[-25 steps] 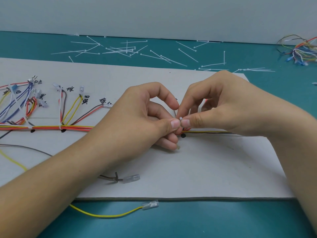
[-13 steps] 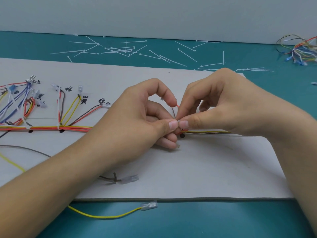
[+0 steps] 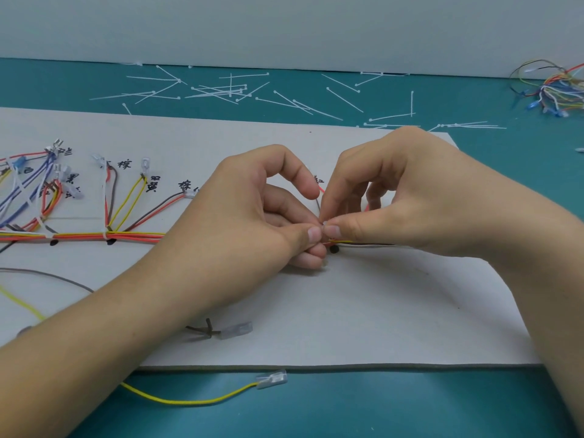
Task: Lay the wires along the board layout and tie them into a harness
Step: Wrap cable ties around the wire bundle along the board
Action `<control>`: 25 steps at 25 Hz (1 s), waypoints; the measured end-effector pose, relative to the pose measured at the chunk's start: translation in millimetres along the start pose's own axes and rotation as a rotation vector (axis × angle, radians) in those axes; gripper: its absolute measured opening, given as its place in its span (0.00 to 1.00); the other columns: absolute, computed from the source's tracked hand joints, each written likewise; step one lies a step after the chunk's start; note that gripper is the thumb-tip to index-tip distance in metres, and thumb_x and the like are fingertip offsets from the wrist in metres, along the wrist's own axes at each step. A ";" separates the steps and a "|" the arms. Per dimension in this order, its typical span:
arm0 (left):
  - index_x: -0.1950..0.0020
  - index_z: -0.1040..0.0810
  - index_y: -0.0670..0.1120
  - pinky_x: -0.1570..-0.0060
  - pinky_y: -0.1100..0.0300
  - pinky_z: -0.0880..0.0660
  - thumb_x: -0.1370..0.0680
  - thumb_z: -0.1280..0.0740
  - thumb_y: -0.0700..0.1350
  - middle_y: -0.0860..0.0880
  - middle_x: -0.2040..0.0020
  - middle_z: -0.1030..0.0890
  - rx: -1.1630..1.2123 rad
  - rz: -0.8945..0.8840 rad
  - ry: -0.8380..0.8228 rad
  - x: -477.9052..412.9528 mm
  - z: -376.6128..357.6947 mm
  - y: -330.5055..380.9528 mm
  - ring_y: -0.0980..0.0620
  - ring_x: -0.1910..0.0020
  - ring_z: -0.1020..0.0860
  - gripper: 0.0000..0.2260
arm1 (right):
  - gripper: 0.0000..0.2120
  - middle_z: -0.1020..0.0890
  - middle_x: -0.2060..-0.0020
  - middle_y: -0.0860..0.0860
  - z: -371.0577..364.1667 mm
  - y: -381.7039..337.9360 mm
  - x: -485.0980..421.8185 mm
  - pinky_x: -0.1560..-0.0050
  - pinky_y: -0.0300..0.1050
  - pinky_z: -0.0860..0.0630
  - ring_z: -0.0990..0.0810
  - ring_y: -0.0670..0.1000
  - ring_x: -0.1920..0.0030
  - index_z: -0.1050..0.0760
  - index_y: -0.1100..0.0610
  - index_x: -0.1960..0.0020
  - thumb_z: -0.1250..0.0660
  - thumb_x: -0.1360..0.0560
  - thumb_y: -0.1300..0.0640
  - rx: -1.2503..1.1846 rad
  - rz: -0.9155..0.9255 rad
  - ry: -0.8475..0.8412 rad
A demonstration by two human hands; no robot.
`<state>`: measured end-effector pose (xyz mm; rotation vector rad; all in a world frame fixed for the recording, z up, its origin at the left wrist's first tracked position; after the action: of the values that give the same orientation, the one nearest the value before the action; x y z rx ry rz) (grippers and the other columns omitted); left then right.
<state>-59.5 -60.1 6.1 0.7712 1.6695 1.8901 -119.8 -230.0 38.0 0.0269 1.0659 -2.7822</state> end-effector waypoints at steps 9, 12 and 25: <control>0.52 0.25 0.46 0.78 0.56 0.23 0.25 0.26 0.30 0.42 0.63 0.14 -0.074 -0.016 0.030 2.2 -1.8 -0.2 0.43 0.71 0.15 0.13 | 0.03 0.15 0.65 0.49 0.6 0.3 2.2 0.61 0.48 0.21 0.18 0.47 0.65 0.18 0.51 0.61 0.25 0.30 0.56 -0.043 -0.049 -0.055; 0.55 0.24 0.52 0.82 0.62 0.32 0.25 0.25 0.35 0.48 0.61 0.13 -0.176 -0.021 0.063 4.2 -3.0 1.7 0.47 0.79 0.20 0.14 | 0.02 0.16 0.66 0.48 -1.0 -0.4 3.5 0.61 0.47 0.21 0.20 0.46 0.66 0.19 0.52 0.61 0.27 0.30 0.55 -0.029 -0.063 -0.101; 0.57 0.22 0.49 0.85 0.65 0.36 0.27 0.23 0.38 0.48 0.62 0.14 -0.164 -0.029 0.103 2.2 -0.9 0.8 0.47 0.79 0.21 0.10 | 0.02 0.14 0.66 0.51 2.5 -6.5 3.8 0.58 0.57 0.18 0.16 0.50 0.65 0.15 0.53 0.61 0.27 0.32 0.56 -0.104 -0.104 -0.024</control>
<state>-61.7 -59.3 7.1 0.5895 1.5523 2.0473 -124.5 -227.5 43.9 -0.0768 1.2376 -2.8049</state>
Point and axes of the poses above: each hand's wrist, its own x-axis away from the middle knuckle, its own z-axis out of the back of the hand, y = z × x, the point moved 3 cm from there along -x, towards the middle knuckle
